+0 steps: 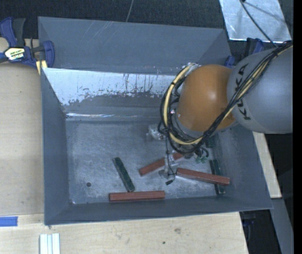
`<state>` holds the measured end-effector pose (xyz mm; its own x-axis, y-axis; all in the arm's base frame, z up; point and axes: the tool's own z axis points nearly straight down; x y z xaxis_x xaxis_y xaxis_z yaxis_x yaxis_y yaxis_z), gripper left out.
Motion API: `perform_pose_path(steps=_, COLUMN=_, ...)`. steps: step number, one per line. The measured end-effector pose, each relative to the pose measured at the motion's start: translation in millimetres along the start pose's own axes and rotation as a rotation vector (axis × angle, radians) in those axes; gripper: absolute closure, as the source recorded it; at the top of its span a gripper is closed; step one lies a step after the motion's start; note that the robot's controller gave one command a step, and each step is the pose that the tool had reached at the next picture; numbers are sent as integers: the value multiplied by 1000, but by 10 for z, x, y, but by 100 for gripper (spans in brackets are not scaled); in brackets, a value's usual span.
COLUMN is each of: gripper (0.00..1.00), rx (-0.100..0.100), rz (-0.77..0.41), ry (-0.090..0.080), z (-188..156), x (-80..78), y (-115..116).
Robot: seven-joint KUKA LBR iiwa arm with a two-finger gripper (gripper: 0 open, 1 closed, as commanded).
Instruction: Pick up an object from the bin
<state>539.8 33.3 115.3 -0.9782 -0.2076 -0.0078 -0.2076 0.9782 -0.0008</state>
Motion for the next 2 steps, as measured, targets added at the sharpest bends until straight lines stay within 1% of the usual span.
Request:
perform_pose_path(steps=1, gripper=100, rx=-1, rz=-7, ry=5, z=280, x=3, y=115)
perform_pose_path(steps=2, gripper=100, rx=-1, rz=-6, ry=5, z=280, x=3, y=115)
